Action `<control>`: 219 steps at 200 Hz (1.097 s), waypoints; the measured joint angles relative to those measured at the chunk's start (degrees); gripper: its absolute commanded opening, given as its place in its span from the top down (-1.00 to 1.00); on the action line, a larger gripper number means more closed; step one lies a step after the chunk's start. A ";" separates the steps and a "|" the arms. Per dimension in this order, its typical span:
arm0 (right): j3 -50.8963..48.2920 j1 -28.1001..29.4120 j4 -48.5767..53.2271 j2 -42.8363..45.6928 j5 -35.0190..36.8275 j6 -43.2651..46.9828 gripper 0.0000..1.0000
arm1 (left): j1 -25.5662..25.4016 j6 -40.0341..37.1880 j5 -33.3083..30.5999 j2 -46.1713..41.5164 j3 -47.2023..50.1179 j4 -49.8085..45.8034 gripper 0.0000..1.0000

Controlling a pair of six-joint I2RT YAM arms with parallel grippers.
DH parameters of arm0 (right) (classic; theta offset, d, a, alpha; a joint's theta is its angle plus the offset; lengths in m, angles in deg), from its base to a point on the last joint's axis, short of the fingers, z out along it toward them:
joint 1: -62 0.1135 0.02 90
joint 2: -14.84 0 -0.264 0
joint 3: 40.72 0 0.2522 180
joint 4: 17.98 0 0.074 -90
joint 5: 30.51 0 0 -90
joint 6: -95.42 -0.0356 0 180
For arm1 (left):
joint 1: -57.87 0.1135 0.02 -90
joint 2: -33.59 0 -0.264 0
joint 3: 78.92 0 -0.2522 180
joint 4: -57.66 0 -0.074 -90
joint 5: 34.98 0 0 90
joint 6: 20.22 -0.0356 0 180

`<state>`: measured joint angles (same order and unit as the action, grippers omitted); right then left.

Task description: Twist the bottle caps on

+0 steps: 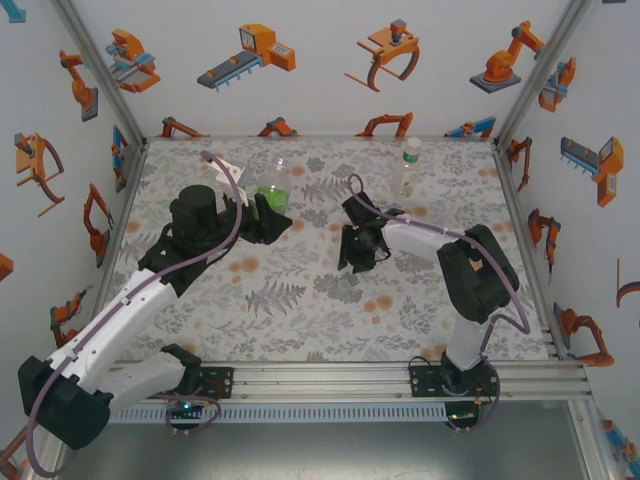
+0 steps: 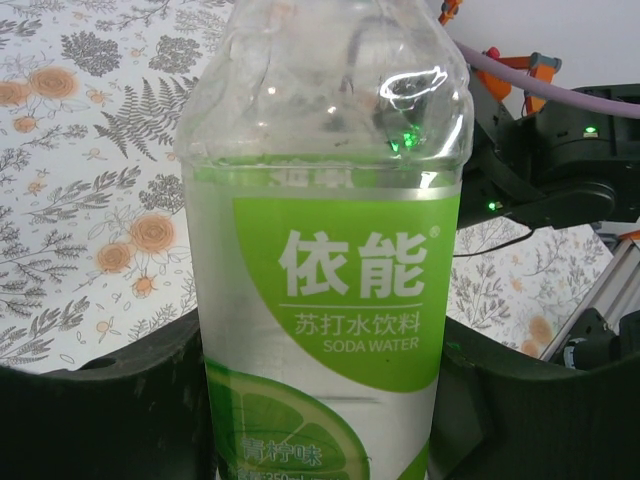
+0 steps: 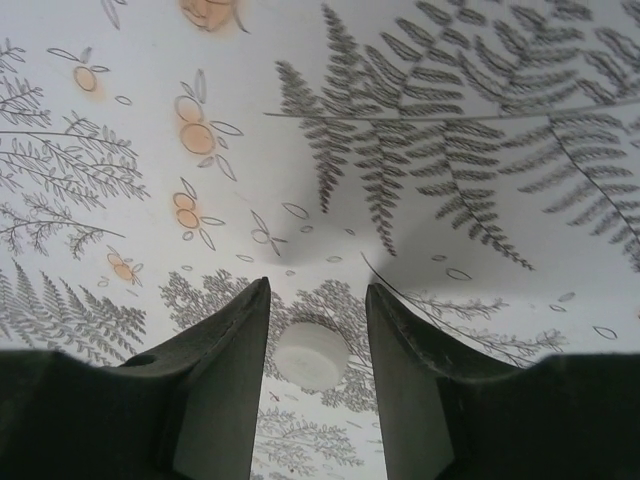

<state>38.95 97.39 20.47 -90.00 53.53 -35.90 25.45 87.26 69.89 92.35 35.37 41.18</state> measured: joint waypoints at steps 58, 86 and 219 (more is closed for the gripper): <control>5.05 4.83 5.57 -3.13 3.93 3.48 0.04 | 0.22 0.17 -0.07 -0.61 0.00 -0.33 1.00; 5.09 6.16 7.04 -3.13 5.29 4.09 0.04 | 0.24 0.31 -0.07 -0.61 0.00 -0.35 1.00; 5.27 10.45 11.13 -3.10 8.70 4.92 0.15 | 0.26 1.20 -0.07 -0.94 1.68 -1.20 1.00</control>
<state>44.22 107.84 31.60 -93.10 62.23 -30.98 25.71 88.46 69.82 91.41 37.06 39.98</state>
